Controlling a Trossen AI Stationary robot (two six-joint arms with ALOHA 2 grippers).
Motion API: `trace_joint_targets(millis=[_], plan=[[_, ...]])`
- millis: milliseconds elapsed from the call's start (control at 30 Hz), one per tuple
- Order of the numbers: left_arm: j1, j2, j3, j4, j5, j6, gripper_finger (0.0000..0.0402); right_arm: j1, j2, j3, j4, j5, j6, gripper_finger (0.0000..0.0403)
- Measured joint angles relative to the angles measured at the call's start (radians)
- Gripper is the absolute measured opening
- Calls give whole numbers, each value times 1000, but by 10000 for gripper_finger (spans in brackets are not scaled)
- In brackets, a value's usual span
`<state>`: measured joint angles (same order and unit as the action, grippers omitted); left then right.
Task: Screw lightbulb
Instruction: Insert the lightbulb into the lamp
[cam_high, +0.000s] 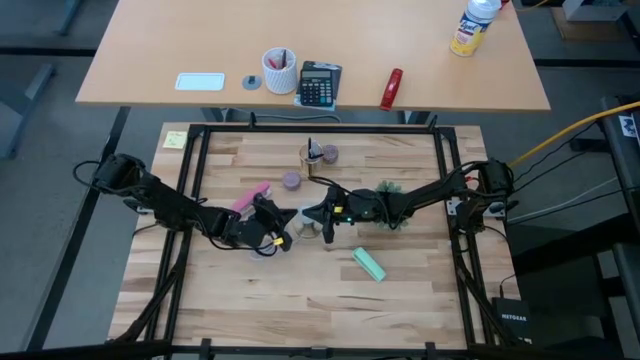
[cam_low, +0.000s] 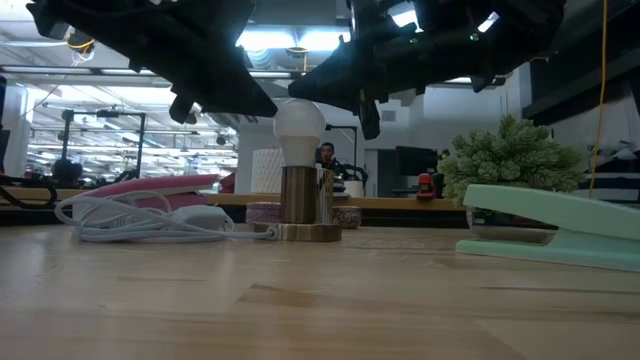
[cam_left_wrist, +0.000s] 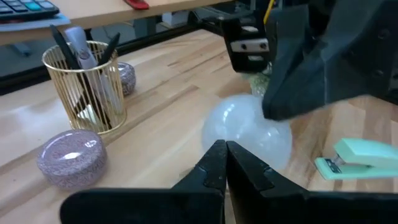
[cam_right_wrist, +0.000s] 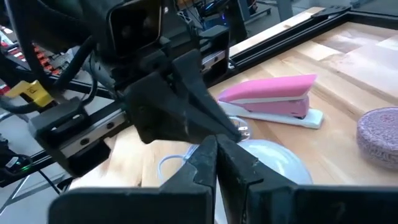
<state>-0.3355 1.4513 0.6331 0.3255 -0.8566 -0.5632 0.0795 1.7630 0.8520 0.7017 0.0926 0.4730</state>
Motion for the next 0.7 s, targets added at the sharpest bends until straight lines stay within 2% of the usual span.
trace_joint_targets(millis=[700], plan=[[-1,-5,0,-1,-20,16,1,0,3,-3,48,56,-39,14]])
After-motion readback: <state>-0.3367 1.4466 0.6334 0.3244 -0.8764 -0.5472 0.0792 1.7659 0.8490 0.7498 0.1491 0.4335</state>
